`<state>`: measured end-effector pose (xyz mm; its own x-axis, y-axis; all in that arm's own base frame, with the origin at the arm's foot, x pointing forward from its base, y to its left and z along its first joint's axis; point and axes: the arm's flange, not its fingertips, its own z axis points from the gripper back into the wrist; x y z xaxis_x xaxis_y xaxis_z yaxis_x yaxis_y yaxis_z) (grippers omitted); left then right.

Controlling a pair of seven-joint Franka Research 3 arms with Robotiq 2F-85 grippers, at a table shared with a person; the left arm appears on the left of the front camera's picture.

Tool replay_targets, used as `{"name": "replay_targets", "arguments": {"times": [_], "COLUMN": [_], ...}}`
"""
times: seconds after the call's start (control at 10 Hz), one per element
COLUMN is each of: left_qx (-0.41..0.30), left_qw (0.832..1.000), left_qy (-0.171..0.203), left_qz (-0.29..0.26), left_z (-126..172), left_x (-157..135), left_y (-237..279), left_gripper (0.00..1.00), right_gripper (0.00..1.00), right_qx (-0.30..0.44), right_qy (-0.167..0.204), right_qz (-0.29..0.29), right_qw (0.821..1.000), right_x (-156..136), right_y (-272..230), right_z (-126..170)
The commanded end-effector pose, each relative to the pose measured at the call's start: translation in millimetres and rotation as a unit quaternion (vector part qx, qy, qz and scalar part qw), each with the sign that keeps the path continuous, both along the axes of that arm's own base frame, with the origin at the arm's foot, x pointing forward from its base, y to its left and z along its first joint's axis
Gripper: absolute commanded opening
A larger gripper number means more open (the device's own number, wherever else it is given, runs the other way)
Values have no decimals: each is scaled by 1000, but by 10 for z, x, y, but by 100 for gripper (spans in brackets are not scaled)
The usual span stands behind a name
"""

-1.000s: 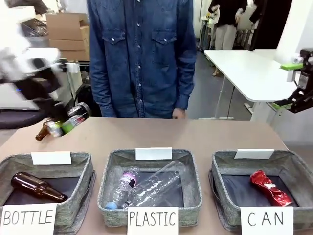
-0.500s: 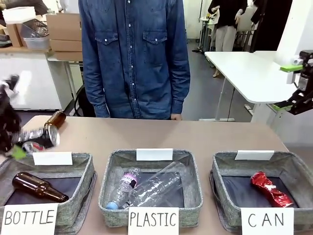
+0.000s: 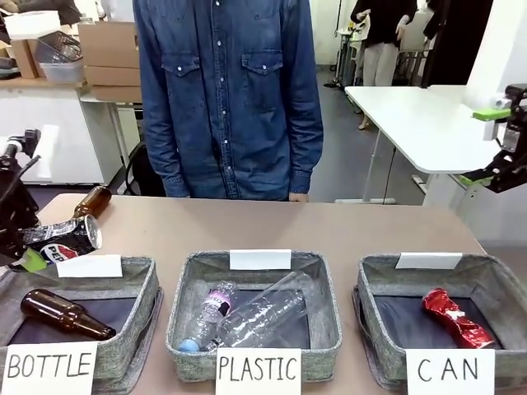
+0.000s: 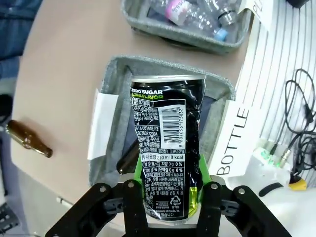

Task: Sort the can waste into the basket.
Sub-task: Pick up the can waste from the table and place it in the right Fabric basket.

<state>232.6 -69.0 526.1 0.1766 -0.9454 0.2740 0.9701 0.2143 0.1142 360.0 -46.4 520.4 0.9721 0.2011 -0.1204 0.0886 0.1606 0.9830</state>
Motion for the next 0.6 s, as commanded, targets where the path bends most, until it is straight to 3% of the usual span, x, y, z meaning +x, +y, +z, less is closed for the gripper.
{"name": "replay_targets", "arguments": {"times": [0.0, 0.1, 0.2, 0.3, 0.5], "left_qx": [-2, -17, -54, -125, -114], "left_qw": [1000, 997, 991, 978, 966], "left_qy": [-6, -46, -84, -74, -124], "left_qz": [-6, -59, -93, -152, -194], "left_z": [22, 44, 131, 185, 152], "left_x": [-12, -20, -82, -167, -254], "left_y": [13, -547, -1105, -1681, -2793], "left_gripper": [44, 44, 44, 44, 44], "right_gripper": [100, 100, 100, 100, 100], "right_qx": [0, -7, -17, -48, -82], "right_qy": [0, 6, 30, 42, 6], "right_qz": [0, 48, 60, 47, -41], "right_qw": [1000, 999, 998, 997, 996], "right_x": [0, -155, -348, -597, -1237], "right_y": [0, -64, -276, -603, -1226], "right_z": [0, 77, 161, 258, 434]}}
